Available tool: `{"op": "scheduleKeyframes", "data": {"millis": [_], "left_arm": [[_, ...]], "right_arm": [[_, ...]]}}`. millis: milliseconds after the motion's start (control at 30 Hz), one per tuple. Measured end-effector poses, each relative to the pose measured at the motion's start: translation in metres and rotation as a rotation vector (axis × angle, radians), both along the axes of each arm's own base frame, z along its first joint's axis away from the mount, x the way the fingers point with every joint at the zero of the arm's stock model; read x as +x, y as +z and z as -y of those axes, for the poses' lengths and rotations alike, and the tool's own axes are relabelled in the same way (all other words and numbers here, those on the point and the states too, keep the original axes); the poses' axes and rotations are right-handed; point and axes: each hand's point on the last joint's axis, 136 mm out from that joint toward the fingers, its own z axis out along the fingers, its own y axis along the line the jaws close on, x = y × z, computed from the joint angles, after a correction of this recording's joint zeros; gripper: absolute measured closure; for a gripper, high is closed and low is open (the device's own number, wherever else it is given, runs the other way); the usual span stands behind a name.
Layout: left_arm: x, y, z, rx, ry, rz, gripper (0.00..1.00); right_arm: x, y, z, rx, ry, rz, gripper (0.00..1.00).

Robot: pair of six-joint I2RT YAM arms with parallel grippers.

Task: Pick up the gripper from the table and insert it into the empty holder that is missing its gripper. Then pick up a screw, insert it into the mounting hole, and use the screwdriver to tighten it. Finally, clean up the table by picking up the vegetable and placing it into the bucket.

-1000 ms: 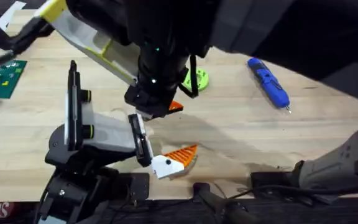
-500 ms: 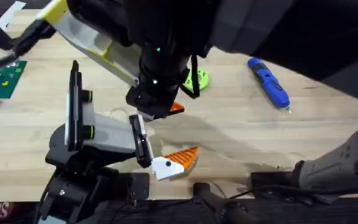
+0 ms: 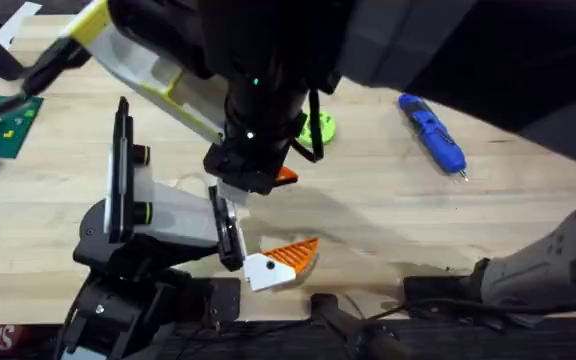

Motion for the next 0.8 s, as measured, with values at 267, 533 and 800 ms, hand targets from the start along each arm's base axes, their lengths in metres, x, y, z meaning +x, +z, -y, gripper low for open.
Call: {"op": "scheduleKeyframes", "data": {"millis": [267,533,800], "left_arm": [[0.004,0.0,-0.001,0.002,0.021,0.002,0.012],[0.006,0.0,-0.002,0.004,0.037,0.009,0.012],[0.006,0.0,-0.002,0.004,0.037,0.009,0.012]], "right_arm": [[-0.003,0.0,0.004,-0.018,-0.001,-0.006,0.495],[0.008,0.014,0.003,0.009,-0.021,0.032,0.024],[0.018,0.024,0.003,0.04,-0.045,0.049,0.005]]}}
